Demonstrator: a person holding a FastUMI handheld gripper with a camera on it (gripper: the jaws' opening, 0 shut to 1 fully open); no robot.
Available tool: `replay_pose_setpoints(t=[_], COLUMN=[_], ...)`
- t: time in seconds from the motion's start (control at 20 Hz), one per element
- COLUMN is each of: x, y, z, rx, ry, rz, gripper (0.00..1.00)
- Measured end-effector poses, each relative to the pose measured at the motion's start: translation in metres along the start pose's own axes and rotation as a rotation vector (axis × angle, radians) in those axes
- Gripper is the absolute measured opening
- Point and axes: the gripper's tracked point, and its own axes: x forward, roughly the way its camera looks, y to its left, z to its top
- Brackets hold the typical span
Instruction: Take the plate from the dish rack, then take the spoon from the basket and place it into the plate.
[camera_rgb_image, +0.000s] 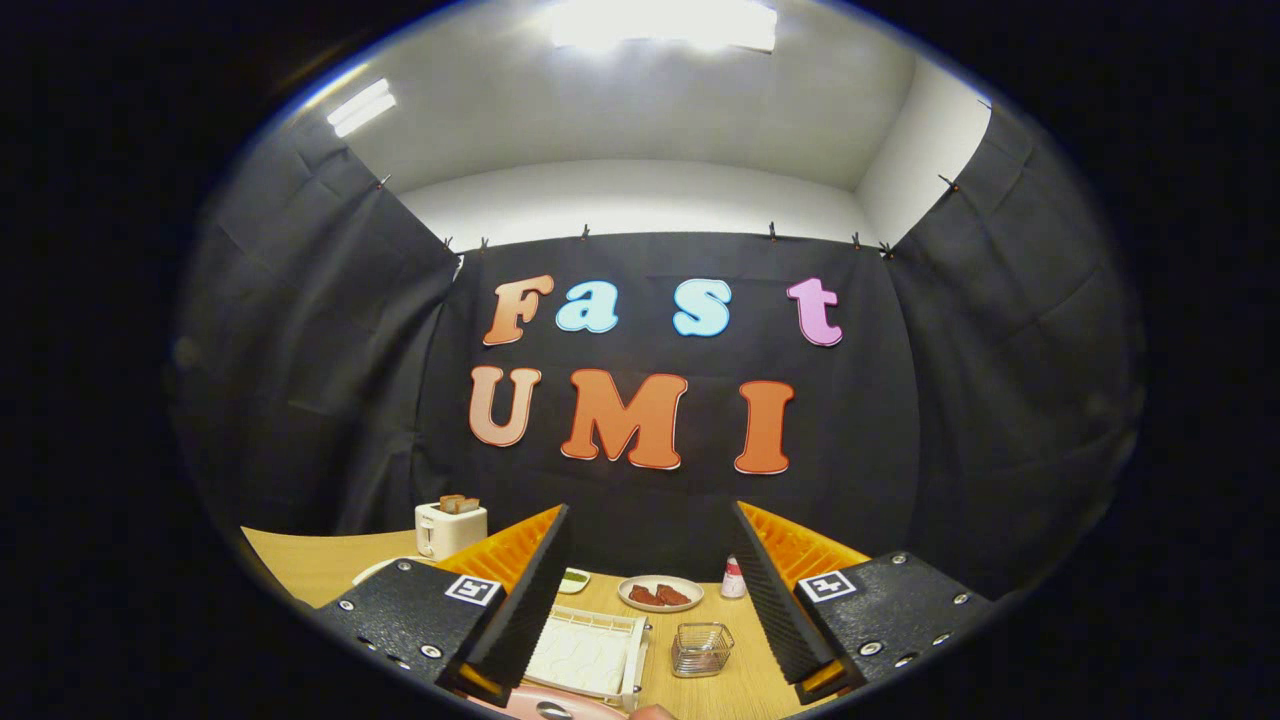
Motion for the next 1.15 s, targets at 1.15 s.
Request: replay_pose_setpoints(t=[1.15], x=[-0.011], y=[-0.015], z=[0.002], rx=[-0.001], ry=[0.004], rz=[-0.043], gripper=[0.93])
